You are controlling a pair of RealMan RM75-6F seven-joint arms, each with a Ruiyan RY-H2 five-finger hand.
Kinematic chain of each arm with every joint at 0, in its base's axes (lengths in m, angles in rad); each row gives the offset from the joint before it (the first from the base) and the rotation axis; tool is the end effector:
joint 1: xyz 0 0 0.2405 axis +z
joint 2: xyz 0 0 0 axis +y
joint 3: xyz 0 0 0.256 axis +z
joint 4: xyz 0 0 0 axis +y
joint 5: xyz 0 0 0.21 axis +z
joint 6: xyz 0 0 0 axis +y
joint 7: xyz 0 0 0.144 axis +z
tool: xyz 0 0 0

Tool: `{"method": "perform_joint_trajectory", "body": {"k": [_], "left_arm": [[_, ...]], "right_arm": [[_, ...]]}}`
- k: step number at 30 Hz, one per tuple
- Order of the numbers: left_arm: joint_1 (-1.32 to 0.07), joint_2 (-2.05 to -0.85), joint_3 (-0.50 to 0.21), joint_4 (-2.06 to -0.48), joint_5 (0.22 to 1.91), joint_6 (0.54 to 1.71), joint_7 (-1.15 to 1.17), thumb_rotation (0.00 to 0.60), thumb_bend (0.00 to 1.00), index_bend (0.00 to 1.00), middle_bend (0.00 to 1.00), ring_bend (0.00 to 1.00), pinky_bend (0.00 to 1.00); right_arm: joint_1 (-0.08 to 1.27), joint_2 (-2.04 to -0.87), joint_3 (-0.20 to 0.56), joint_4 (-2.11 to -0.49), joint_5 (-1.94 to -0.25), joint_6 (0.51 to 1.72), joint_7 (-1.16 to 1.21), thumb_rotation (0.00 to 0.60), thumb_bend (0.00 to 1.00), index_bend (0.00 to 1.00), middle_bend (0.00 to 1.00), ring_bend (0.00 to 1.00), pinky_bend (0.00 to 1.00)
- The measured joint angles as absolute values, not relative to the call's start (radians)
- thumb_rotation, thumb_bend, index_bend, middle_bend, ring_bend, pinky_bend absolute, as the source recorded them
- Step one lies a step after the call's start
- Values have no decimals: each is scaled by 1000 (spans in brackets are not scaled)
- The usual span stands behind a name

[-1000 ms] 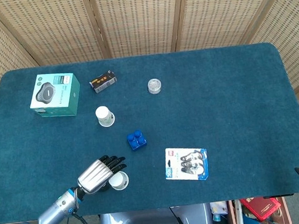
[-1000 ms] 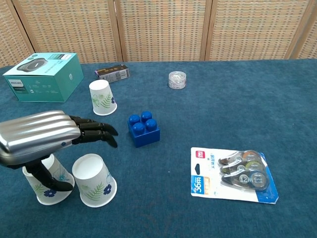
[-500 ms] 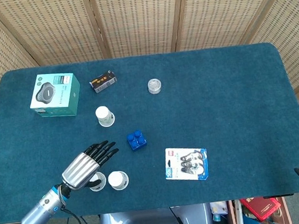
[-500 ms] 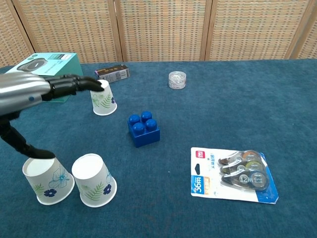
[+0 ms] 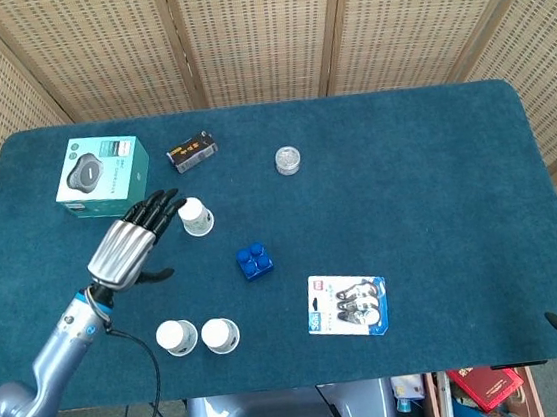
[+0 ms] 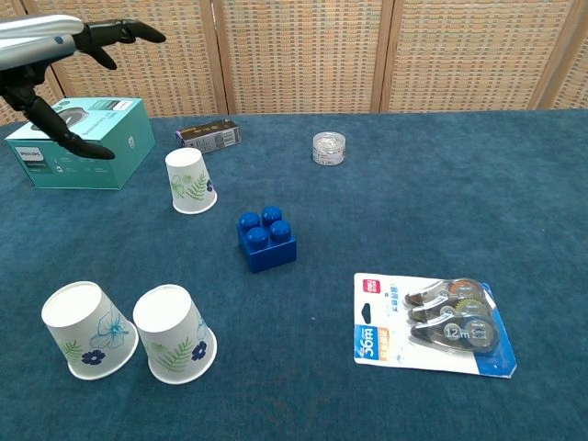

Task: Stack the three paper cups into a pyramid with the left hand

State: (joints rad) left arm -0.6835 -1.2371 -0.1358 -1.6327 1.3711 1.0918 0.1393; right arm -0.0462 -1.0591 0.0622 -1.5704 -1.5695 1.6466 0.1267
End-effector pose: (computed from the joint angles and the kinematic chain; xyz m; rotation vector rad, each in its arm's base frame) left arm -0.1570 0.3363 0.0834 -1.8630 -0.7487 -1.0770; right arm -0.3232 -0.1409 0.2005 1.2764 -0.8370 0.9743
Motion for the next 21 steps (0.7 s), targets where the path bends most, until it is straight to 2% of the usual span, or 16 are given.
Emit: {"method": "perform_joint_trajectory", "body": {"k": [3, 7, 13, 21], "left_arm": [[-724, -1285, -173, -1552, 1242, 1004, 165, 600, 174, 34, 98, 143, 159], [-778, -1371, -209, -1425, 1116, 916, 204, 600, 175, 93, 127, 168, 167], [-843, -1511, -239, -1275, 993, 861, 269, 600, 174, 136, 171, 219, 204], [-903, -1617, -259, -1132, 899, 805, 320, 600, 174, 201, 220, 257, 238]], "right_arm": [[-41, -1061, 66, -1567, -1556, 1631, 126, 600, 0, 0, 0, 0, 0], [-33, -1062, 71, -1563, -1541, 1613, 127, 600, 0, 0, 0, 0, 0], [-23, -1063, 75, -1564, -1529, 1594, 121, 600, 0, 0, 0, 0, 0], [-16, -1066, 83, -1556, -1502, 1575, 128, 600, 0, 0, 0, 0, 0]]}}
